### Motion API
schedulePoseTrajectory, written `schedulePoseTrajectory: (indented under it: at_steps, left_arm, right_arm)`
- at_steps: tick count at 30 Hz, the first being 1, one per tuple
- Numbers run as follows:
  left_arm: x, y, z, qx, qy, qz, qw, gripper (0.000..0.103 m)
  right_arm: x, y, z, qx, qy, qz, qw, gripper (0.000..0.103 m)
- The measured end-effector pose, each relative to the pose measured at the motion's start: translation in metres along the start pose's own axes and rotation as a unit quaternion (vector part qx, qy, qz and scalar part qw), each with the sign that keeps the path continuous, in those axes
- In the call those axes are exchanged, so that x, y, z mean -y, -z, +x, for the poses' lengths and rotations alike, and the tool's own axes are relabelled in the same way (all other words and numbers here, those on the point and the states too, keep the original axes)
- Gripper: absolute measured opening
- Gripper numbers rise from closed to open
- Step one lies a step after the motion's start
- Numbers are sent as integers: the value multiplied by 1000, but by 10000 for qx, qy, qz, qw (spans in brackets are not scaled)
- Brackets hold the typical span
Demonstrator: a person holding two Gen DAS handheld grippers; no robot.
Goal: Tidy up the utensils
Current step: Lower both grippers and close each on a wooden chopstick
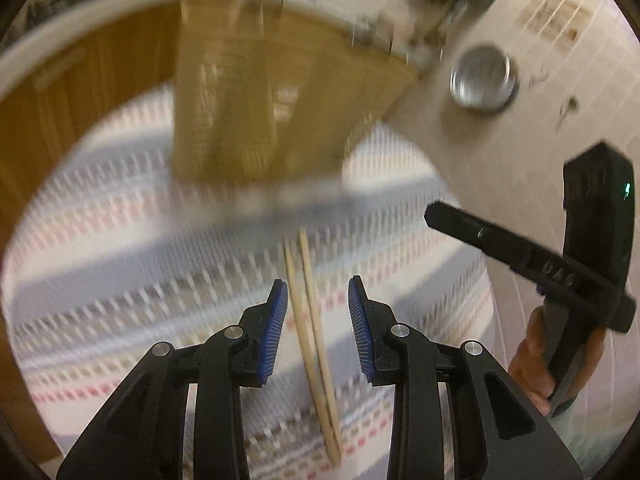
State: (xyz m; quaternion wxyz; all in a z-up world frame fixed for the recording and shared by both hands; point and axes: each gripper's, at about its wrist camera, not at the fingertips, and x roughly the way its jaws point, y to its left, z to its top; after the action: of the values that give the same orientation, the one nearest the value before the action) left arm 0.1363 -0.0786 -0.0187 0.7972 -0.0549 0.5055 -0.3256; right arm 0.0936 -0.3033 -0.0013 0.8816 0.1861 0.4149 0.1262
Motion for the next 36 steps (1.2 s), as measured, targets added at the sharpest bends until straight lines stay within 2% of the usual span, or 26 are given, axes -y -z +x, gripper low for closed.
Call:
schedulePoseTrajectory:
  at_steps: [2, 4, 10, 13, 15, 19, 23, 25, 28, 31, 32, 36]
  left_arm:
    - [-6, 6, 12, -167, 78, -118, 9998, 25]
    - [-9, 6, 17, -189, 7, -166, 9997, 25]
    - [-1, 7, 41, -227, -552, 35, 9982, 19]
    - [5, 7, 51, -253, -618, 104, 9977, 18]
    - [11, 7, 54, -202, -799, 212, 9964, 15]
    - [23, 4, 61, -248, -1132, 427, 9924, 15]
    - [45, -1, 73, -446, -1635, 676, 9832, 15]
    - [48, -6, 77, -556, -1556, 627, 9843, 4]
    - [49, -10, 80, -596, -1485, 525, 9857, 1]
    - [38, -6, 68, -417, -1403, 278, 9888, 0]
    - [31, -4, 60, -239, -1279, 111, 9914, 0]
    - [6, 1, 38, 20, -825, -348, 9960, 0]
  right_arm:
    - [3, 9, 6, -196, -53, 71, 9998, 21]
    - [3, 16, 7, -271, 71, 68, 9996, 21]
    - [5, 32, 6, -384, 177, 81, 9991, 21]
    - [9, 31, 6, -394, 157, 121, 9990, 21]
    - [11, 33, 7, -394, 198, 150, 9989, 21]
    - [13, 31, 6, -408, 235, 177, 9987, 21]
    - [9, 32, 7, -521, 433, 83, 9977, 21]
    - [6, 31, 9, -625, 475, 36, 9969, 21]
    - [3, 27, 12, -785, 450, 13, 9959, 21]
    - [1, 23, 19, -970, 308, 79, 9948, 21]
    - [-1, 21, 26, -1065, 277, 92, 9939, 21]
    - [-15, 16, 49, -1301, 244, 14, 9912, 21]
